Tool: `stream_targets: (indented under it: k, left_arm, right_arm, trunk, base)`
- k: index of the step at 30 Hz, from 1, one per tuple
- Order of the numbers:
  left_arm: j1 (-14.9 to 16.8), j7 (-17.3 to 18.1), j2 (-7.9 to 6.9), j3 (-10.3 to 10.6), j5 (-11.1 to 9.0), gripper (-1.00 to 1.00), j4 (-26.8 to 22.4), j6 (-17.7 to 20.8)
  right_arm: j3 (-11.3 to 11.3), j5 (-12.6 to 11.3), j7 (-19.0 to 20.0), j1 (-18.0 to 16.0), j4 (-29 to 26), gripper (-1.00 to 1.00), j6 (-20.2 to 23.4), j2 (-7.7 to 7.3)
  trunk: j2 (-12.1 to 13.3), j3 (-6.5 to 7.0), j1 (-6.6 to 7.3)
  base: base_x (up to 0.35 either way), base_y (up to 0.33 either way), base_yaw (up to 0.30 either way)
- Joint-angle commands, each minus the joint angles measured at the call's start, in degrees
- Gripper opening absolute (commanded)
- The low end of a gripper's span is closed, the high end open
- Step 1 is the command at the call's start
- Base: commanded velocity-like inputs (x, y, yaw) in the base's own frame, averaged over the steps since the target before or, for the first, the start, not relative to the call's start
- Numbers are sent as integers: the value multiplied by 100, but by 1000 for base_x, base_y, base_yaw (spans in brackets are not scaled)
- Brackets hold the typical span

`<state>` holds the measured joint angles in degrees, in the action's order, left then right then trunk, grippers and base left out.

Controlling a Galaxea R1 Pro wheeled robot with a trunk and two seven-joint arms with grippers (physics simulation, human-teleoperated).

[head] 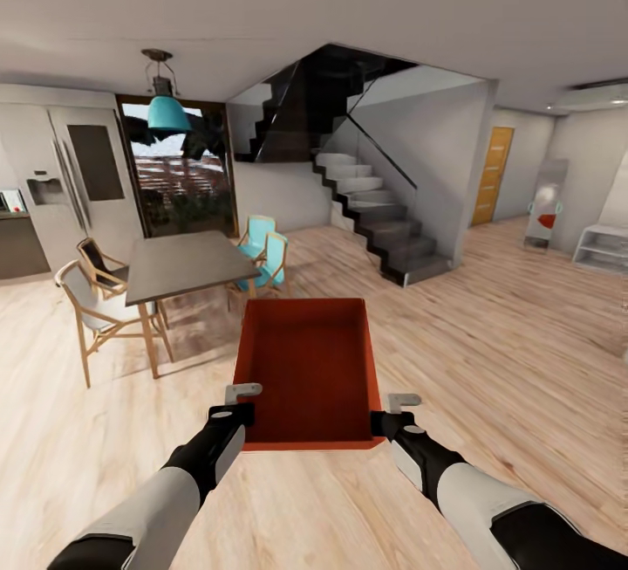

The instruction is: Move the two storage containers from the living room to the garage. In the garage, place one container on the floor and stack the other container on top of it (either order is fine).

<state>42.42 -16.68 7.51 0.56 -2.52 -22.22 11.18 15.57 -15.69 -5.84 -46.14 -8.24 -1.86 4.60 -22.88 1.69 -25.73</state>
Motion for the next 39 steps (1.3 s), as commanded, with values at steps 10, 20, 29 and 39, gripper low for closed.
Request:
stream_targets:
  k: [10, 20, 29, 39]
  left_arm:
    - [3, -116, -21, -187, 146, -100, -37, 52]
    - [3, -116, -21, -187, 146, -100, -37, 53]
    - [3, -116, -21, -187, 146, -100, -37, 52]
    - [3, -116, -21, -189, 146, -100, -37, 53]
  right_arm:
    - [-72, -70, -31, 0, 15, -100, -25, -3]
    - [-72, -70, -31, 0, 15, -100, -25, -3]
    - [-83, -77, -25, 0, 3, -100, -32, -12]
    - [-89, -91, -31, 0, -19, -100, -26, -13]
  trunk:
    - [-4, 29, -5]
    - [-4, 63, -5]
    - [-4, 88, -5]
    - [-4, 89, -5]
  base:
    - [324, 0, -226]
    - [324, 0, -227]
    - [324, 0, -181]
    - [324, 0, -102]
